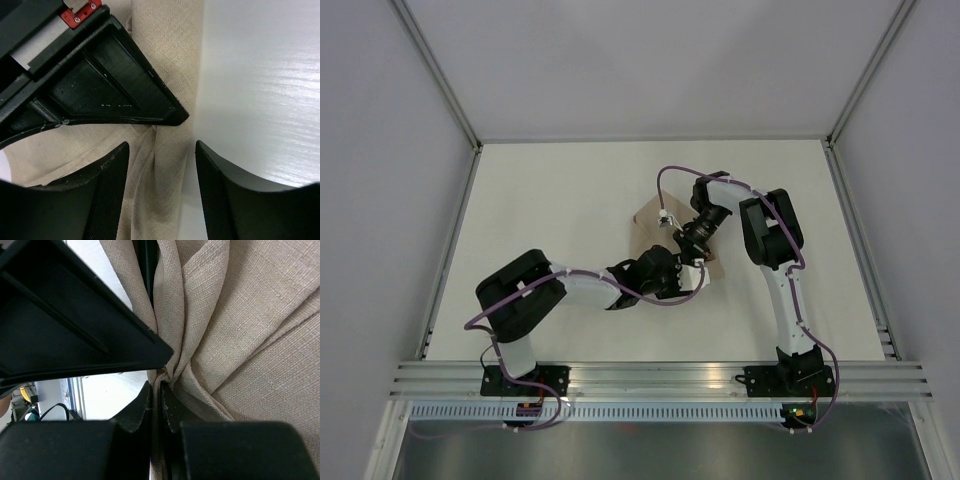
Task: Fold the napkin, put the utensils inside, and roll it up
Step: Roll the napkin with the utensil
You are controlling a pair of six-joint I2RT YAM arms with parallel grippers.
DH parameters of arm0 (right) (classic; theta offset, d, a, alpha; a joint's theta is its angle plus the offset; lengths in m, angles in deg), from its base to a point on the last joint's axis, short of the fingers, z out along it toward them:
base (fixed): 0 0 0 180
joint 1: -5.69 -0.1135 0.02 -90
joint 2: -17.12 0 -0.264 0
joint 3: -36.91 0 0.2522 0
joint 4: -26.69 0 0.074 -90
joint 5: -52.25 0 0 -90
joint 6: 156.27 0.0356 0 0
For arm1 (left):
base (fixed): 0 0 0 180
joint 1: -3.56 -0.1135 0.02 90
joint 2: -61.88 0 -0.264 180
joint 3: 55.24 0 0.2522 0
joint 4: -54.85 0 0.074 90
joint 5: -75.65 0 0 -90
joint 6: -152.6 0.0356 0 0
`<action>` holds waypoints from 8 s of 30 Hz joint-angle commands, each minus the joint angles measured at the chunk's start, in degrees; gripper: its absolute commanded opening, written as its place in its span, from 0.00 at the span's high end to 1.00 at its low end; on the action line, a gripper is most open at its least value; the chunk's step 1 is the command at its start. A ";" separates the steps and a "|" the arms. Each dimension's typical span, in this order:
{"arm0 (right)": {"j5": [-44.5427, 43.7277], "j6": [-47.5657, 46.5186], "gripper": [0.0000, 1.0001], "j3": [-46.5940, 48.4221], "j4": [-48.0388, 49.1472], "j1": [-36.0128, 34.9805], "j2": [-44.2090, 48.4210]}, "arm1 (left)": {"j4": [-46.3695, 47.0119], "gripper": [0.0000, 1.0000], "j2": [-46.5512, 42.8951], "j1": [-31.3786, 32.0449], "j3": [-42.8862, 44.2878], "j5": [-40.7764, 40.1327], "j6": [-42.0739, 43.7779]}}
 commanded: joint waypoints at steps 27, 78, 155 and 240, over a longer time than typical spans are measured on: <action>-2.69 -0.47 0.50 -5.21 7.74 0.54 7.94 | -16.55 0.98 7.47 -8.01 9.25 26.36 -12.86; -35.38 8.06 0.45 -73.87 90.91 -16.78 57.20 | -50.22 0.98 30.33 -19.79 36.94 55.11 -22.97; -8.75 -3.81 0.94 -7.07 7.06 0.71 0.59 | -2.67 0.51 3.34 4.65 4.59 -4.22 -2.23; -32.48 4.37 0.47 -79.67 88.36 -16.43 64.58 | -48.64 0.98 33.67 -17.77 34.48 57.57 -26.23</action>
